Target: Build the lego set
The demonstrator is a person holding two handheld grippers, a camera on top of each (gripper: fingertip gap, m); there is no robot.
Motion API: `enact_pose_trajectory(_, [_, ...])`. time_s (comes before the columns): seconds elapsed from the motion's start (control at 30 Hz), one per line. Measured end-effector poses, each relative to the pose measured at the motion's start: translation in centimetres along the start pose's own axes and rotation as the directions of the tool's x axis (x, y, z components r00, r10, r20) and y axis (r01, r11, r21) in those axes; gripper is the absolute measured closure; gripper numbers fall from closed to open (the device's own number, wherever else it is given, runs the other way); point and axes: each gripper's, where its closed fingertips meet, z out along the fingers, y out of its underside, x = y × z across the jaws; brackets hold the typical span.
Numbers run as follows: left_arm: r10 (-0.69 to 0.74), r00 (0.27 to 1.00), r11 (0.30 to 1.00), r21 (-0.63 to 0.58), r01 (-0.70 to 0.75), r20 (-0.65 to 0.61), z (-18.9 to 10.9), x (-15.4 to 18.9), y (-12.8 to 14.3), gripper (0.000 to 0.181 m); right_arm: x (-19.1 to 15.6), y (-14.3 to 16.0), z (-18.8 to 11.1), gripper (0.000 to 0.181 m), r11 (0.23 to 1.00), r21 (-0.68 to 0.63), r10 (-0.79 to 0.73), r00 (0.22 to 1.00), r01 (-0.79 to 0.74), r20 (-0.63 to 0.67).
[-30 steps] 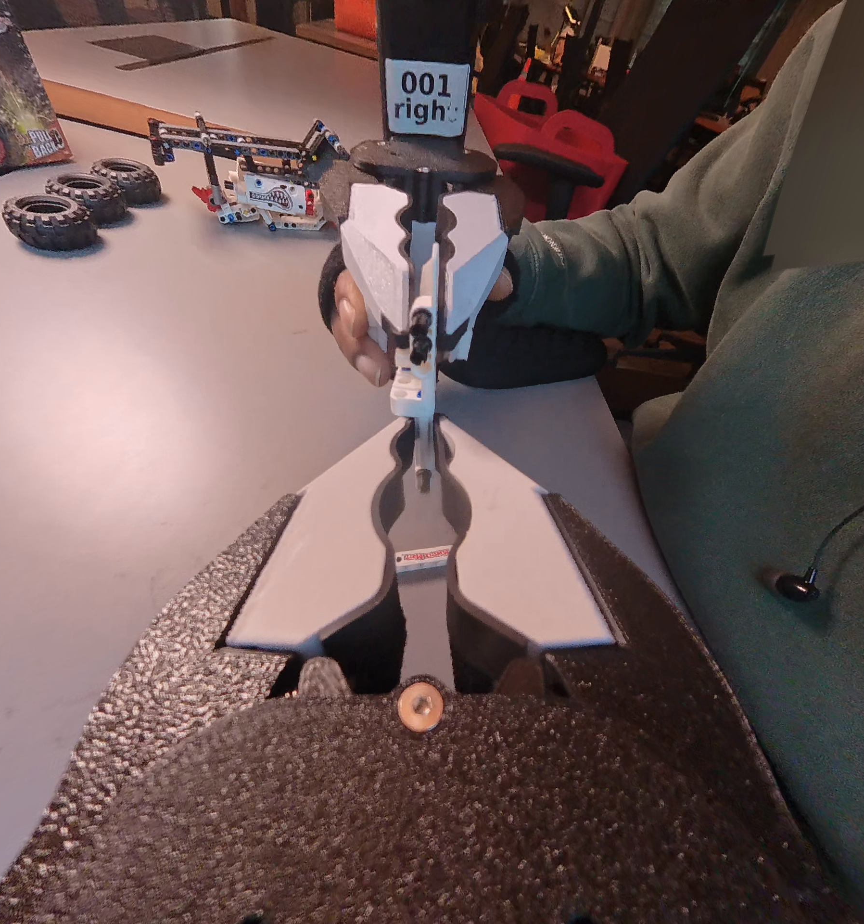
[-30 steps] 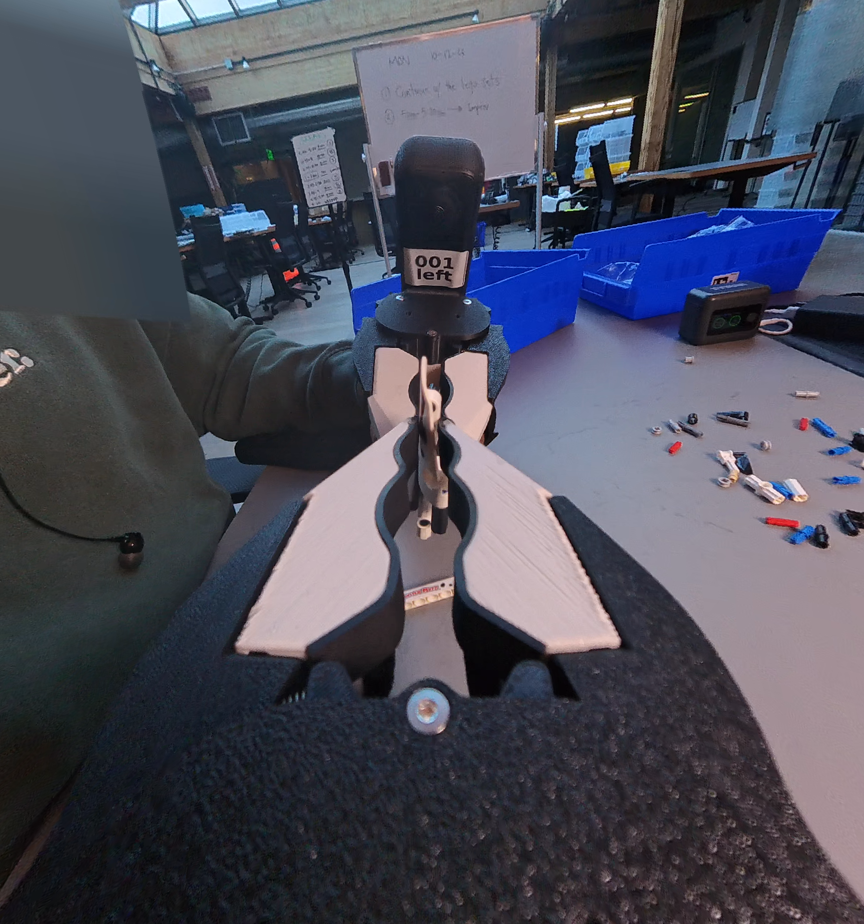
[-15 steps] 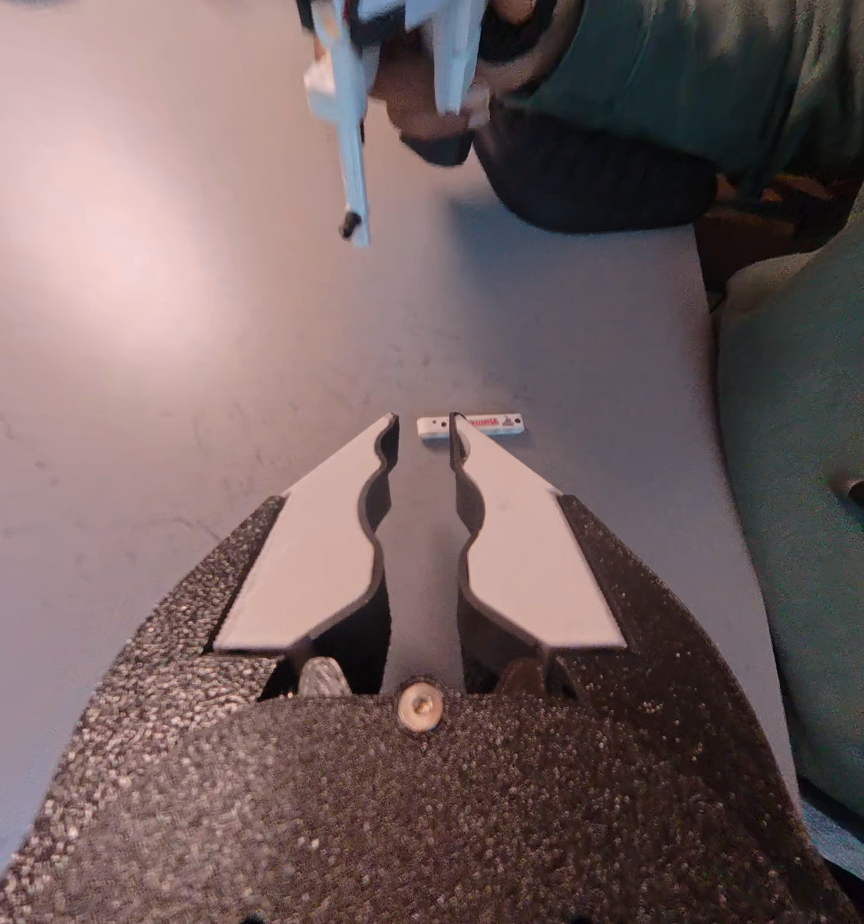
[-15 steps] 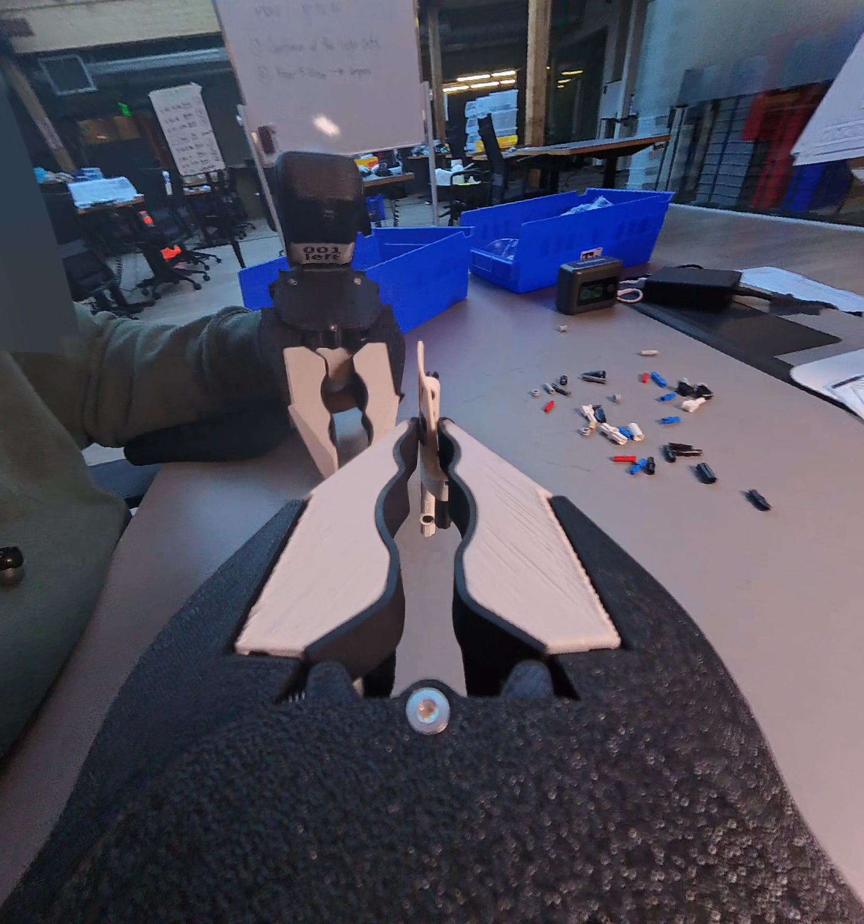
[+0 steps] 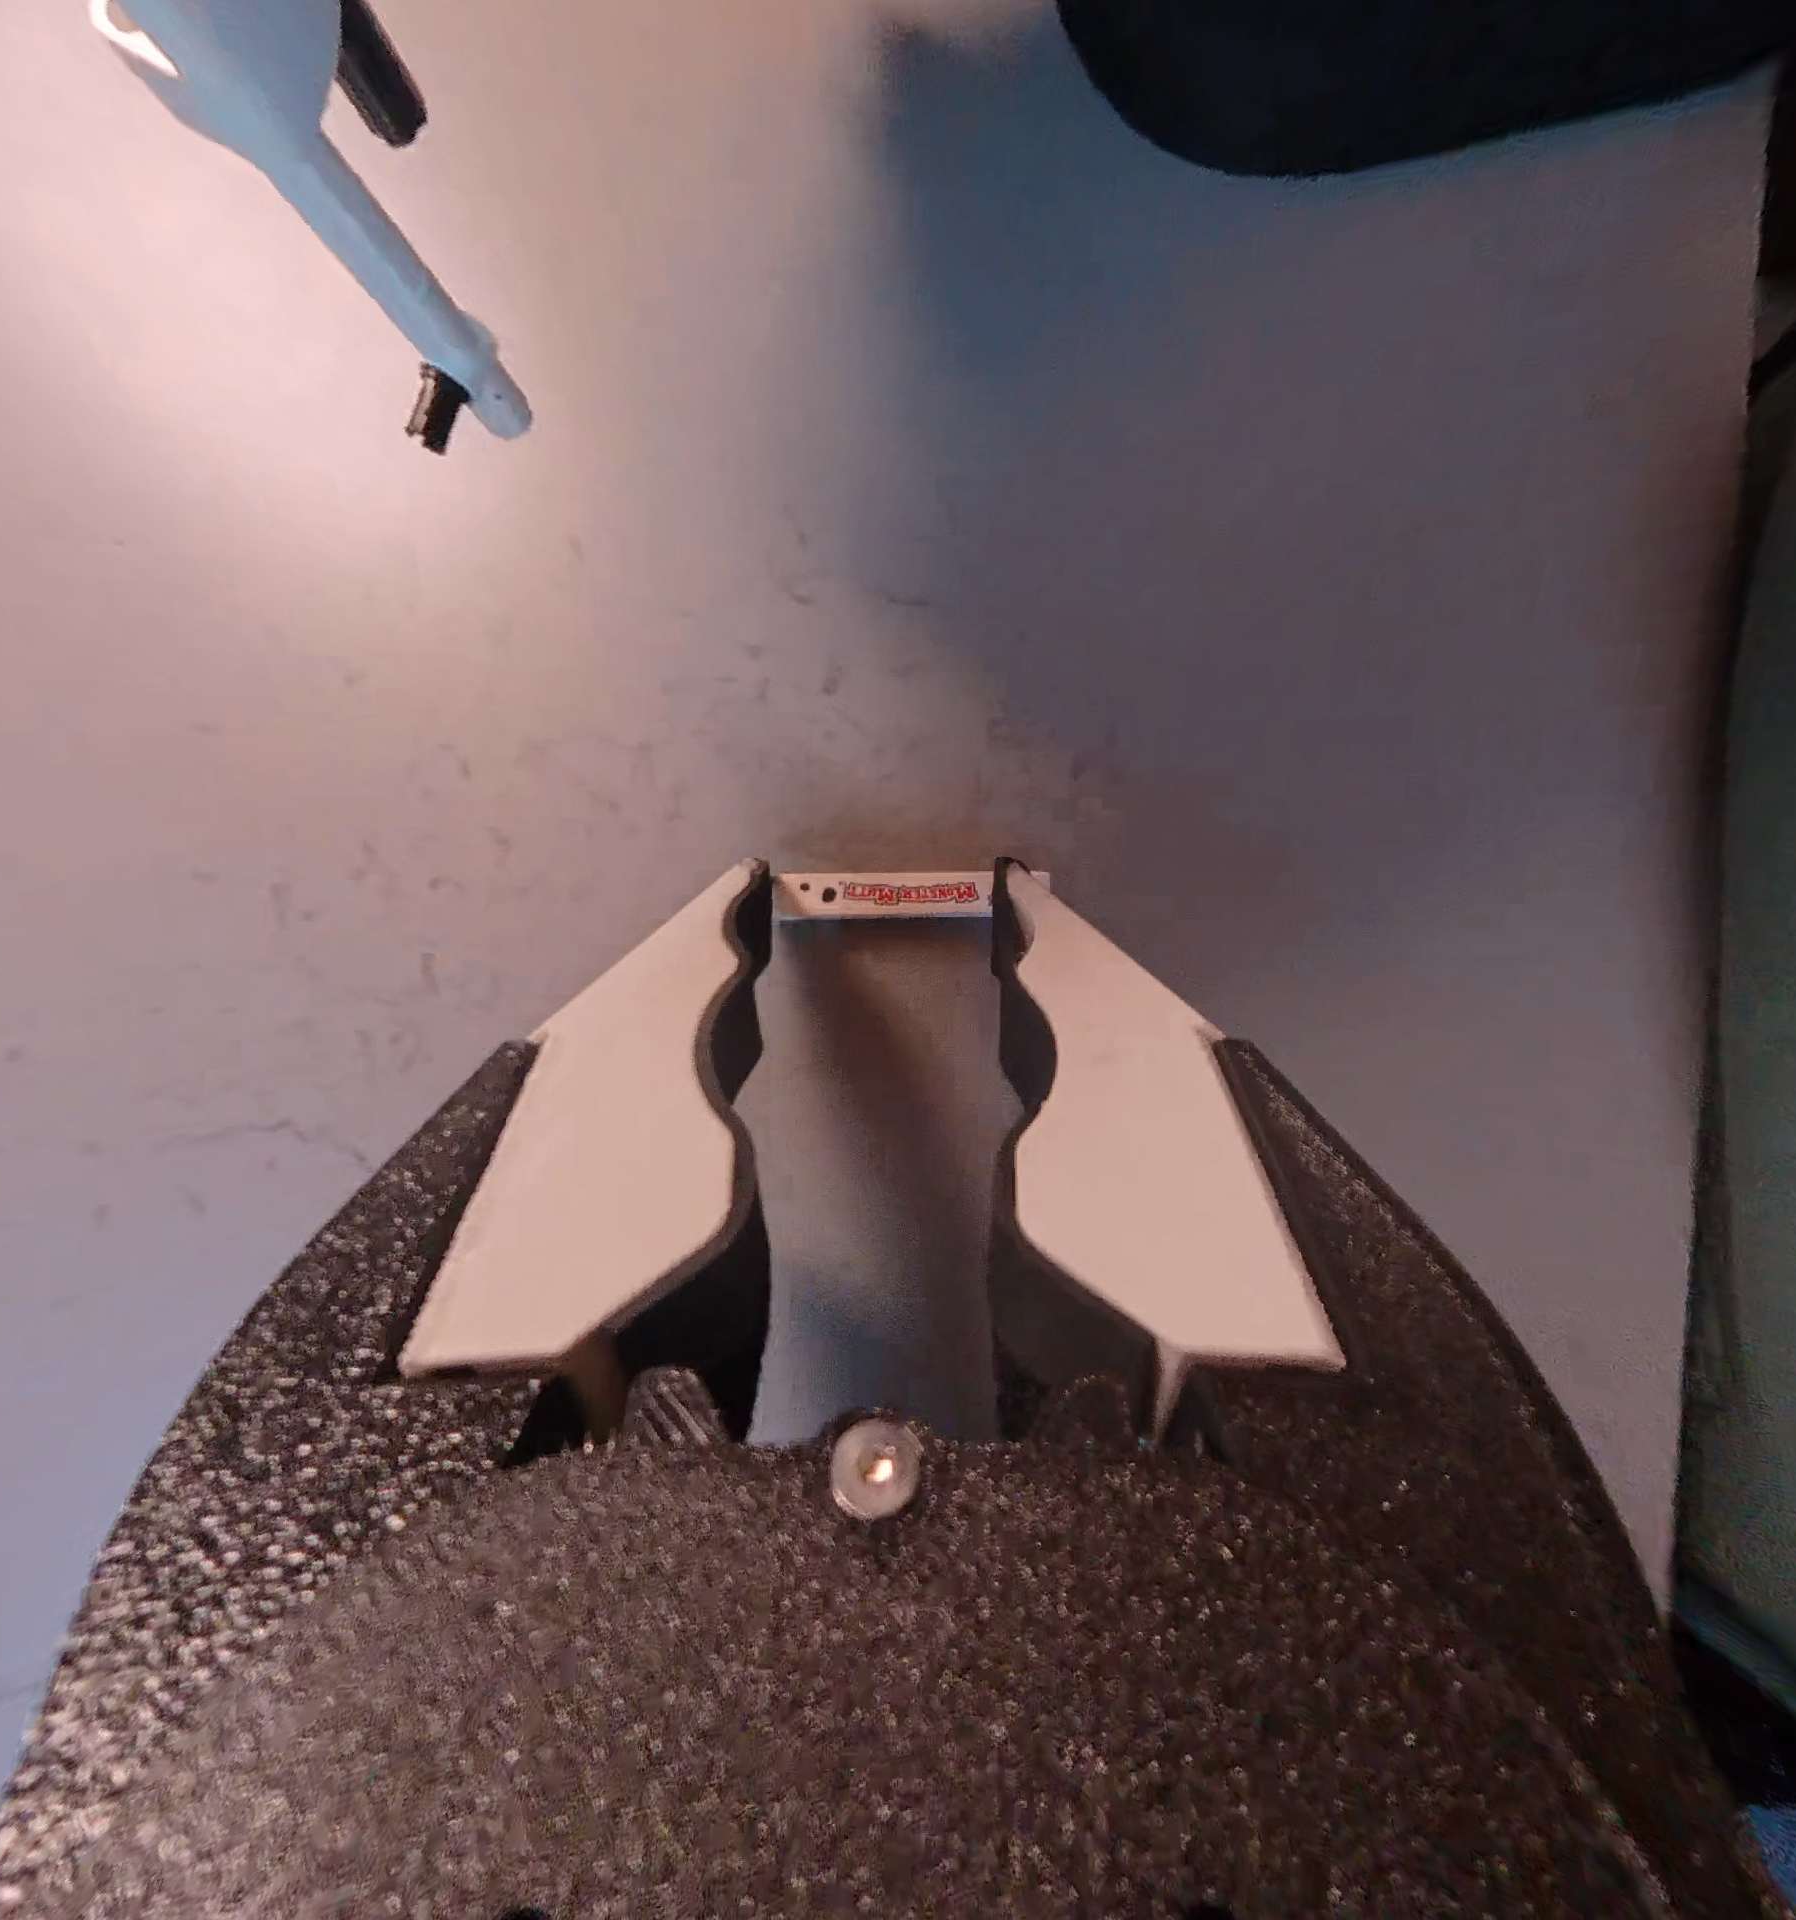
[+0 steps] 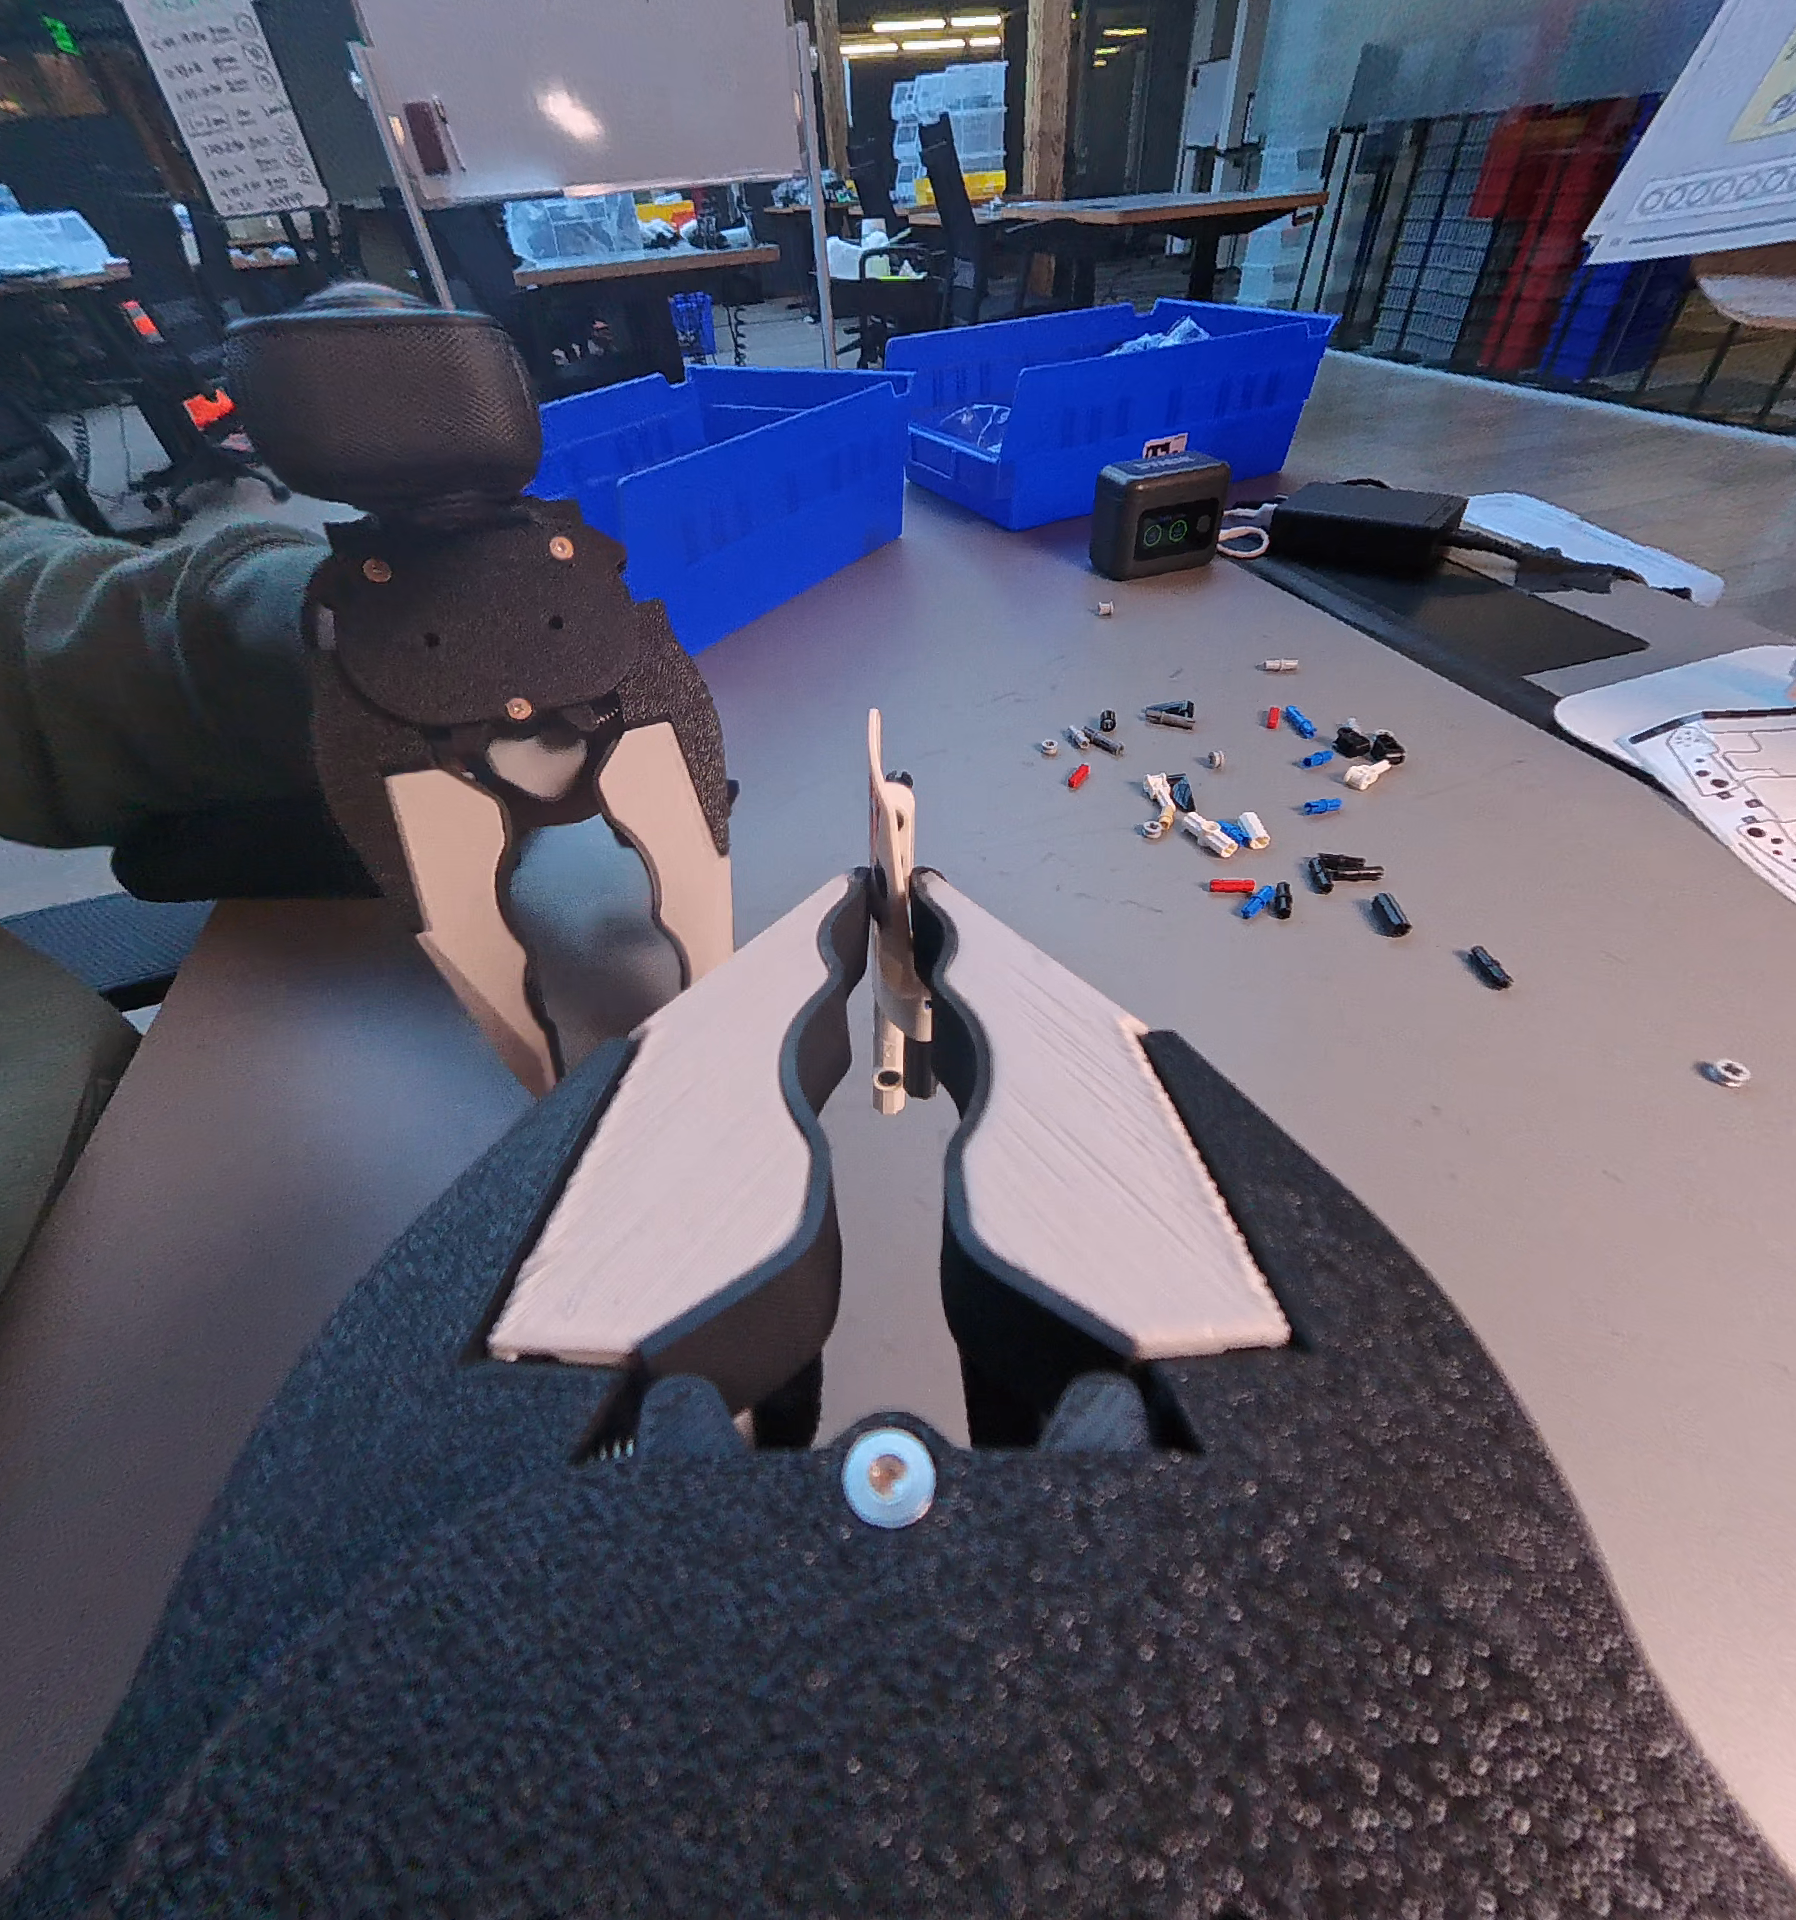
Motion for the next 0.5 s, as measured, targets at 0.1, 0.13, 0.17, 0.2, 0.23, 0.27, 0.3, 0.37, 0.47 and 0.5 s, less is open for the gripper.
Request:
enact_pose_trajectory(0.1, [0.104, 0.991, 0.992, -0.074, -0.097, 0.090, -1.5, -2.7, 1.2, 0.139, 0.0, -0.3, -0.2, 0.174, 1.000, 0.016, 0.003, 1.000, -0.003, -0.003])
enact_pose_trajectory(0.13, [0.089, 0.990, 0.994, -0.079, -0.081, 0.108, -2.0, -3.4, 1.4, 0.138, -0.1, -0.3, -0.2, 0.174, 1.000, 0.018, 0.001, 1.000, -0.001, -0.004])
enact_pose_trajectory(0.17, [0.055, 0.992, 0.997, -0.068, -0.048, 0.117, -2.6, -3.9, 1.5, 0.137, -0.1, -0.4, -0.2, 0.174, 1.000, 0.018, -0.003, 1.000, 0.003, -0.004])
enact_pose_trajectory(0.2, [0.007, 0.991, 0.999, -0.048, -0.001, 0.134, -3.1, -4.3, 1.5, 0.137, -0.2, -0.4, -0.2, 0.174, 1.000, 0.019, -0.008, 1.000, 0.008, -0.005])
enact_pose_trajectory(0.23, [-0.055, 0.987, 0.998, -0.027, 0.060, 0.151, -3.5, -4.7, 1.6, 0.139, -0.2, -0.5, -0.2, 0.174, 1.000, 0.019, -0.012, 1.000, 0.012, -0.005])
enact_pose_trajectory(0.27, [-0.130, 0.980, 0.991, -0.003, 0.132, 0.152, -3.7, -4.7, 1.7, 0.139, -0.3, -0.5, -0.3, 0.174, 1.000, 0.018, -0.016, 1.000, 0.016, -0.005])
enact_pose_trajectory(0.3, [-0.205, 0.970, 0.979, 0.026, 0.204, 0.133, -3.7, -4.3, 1.7, 0.138, -0.3, -0.5, -0.3, 0.174, 1.000, 0.019, -0.019, 1.000, 0.019, -0.006])
enact_pose_trajectory(0.37, [-0.304, 0.949, 0.951, 0.088, 0.297, 0.078, -3.1, -2.8, 1.4, 0.139, -0.3, -0.6, -0.3, 0.174, 1.000, 0.021, -0.020, 1.000, 0.020, -0.007])
enact_pose_trajectory(0.47, [-0.274, 0.952, 0.961, 0.055, 0.269, 0.138, -1.5, -2.1, 2.1, 0.148, -0.2, -0.6, -0.2, 0.174, 1.000, 0.023, -0.009, 1.000, 0.009, -0.008])
enact_pose_trajectory(0.5, [-0.207, 0.964, 0.978, 0.019, 0.207, 0.169, -1.3, -2.2, 2.5, 0.159, -0.2, -0.5, -0.2, 0.174, 1.000, 0.023, -0.005, 1.000, 0.006, -0.008])
